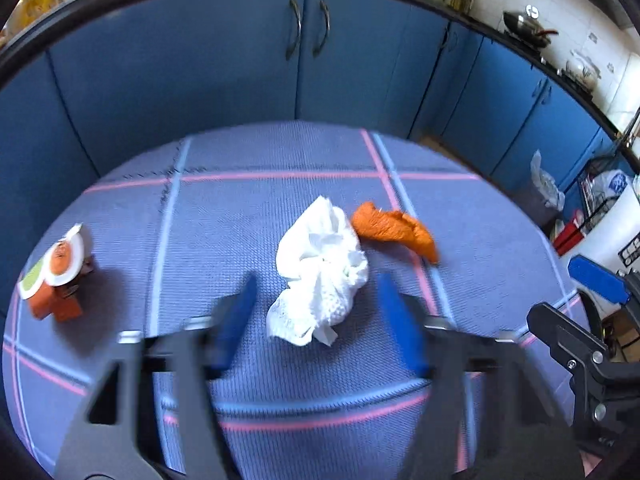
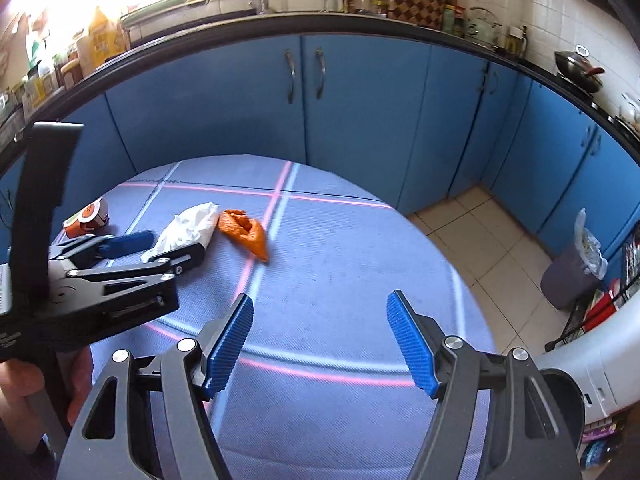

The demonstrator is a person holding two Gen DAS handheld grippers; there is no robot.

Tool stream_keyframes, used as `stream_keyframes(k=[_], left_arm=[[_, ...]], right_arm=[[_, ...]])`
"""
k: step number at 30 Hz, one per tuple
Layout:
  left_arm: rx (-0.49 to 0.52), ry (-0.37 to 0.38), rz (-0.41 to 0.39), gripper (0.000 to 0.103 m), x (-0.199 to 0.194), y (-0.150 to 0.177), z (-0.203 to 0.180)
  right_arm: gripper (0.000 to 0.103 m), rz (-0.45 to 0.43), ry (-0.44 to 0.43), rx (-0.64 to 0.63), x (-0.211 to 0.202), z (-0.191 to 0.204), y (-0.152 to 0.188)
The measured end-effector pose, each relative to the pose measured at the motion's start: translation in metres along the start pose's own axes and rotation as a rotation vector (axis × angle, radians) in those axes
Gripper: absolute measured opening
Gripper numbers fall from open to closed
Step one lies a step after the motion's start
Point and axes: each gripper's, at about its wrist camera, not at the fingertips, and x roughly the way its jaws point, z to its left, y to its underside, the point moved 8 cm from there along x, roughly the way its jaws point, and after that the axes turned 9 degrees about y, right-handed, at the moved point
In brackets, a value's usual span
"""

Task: Collect trash
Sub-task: 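Move both open tools back over the table toward the tissue and peel, then grasp the white tissue with the left tool while the right tool grasps the orange peel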

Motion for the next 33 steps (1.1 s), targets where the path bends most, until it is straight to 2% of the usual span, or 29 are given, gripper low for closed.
stream_keyframes(k=[3, 5, 14, 17, 21, 27, 33], left_arm=[[0.005, 0.026, -0.011, 0.033, -0.003, 0.0, 0.001], [-0.016, 0.028, -0.027, 0.031, -0.01, 0.002, 0.009], [-0.078, -0.029, -0.08, 0.03, -0.035, -0.001, 0.051], [-0.089, -0.037, -0.082, 0.03, -0.033, -0.006, 0.059], [-0.088, -0.04, -0.077, 0.03, -0.027, -0.009, 0.06], [-0.058, -0.019, -0.068, 0.03, -0.024, -0.01, 0.041], [0.004, 0.007, -0.072, 0.03, -0.026, -0.013, 0.008]], right_arm=[[0.067, 0.016, -0.014, -0.01, 0.011, 0.01, -0.006], [0.059, 0.026, -0.032, -0.014, 0.018, 0.018, -0.01], [0.053, 0.066, -0.1, -0.049, 0.056, 0.061, -0.032], [0.042, 0.098, -0.107, -0.059, 0.07, 0.07, -0.032], [0.01, 0.092, -0.092, -0.083, 0.071, 0.073, -0.033], [0.008, 0.077, -0.076, -0.073, 0.058, 0.06, -0.027], [0.008, 0.072, -0.051, -0.024, 0.038, 0.026, -0.016]])
